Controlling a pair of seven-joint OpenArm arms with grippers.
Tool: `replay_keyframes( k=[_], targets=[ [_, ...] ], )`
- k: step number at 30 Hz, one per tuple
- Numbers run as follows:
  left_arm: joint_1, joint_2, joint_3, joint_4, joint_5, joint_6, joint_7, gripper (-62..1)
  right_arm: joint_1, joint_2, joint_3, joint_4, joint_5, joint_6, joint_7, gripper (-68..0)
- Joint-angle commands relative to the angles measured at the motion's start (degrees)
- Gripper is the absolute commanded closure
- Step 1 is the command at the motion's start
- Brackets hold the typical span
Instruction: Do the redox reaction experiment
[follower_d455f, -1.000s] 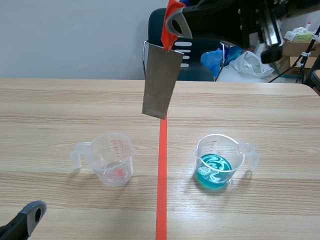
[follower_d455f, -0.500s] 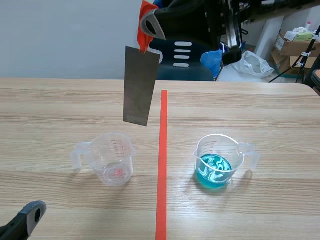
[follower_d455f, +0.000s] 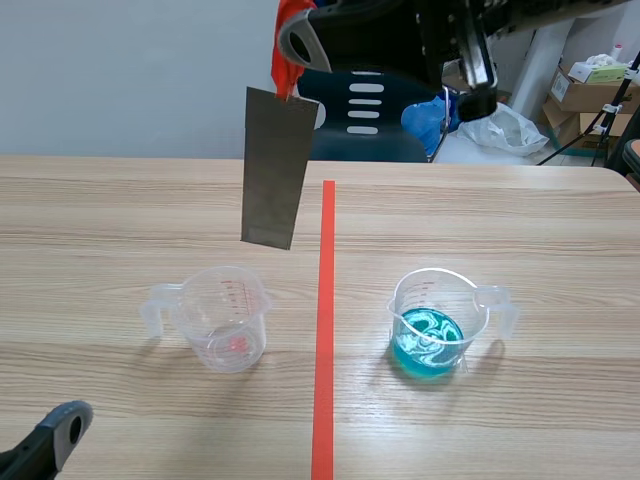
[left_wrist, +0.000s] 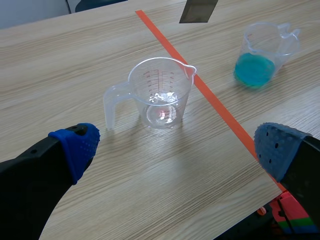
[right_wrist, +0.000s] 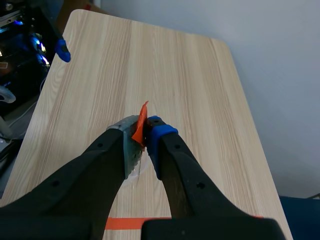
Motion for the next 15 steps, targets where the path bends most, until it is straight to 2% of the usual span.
replay_keyframes(
  k=[1,15],
  targets=[
    [-0.2,0.3,-0.2,1.0,-0.1,-0.1,-0.9,-62.3,1.3,-0.3,0.1,0.5,0.9,0.3,1.1,-1.0],
    [-0.2,0.3,-0.2,1.0,-0.1,-0.1,-0.9,-62.3,2.3,-1.1,0.1,0.5,0.9,0.3,1.5,-1.0]
  ],
)
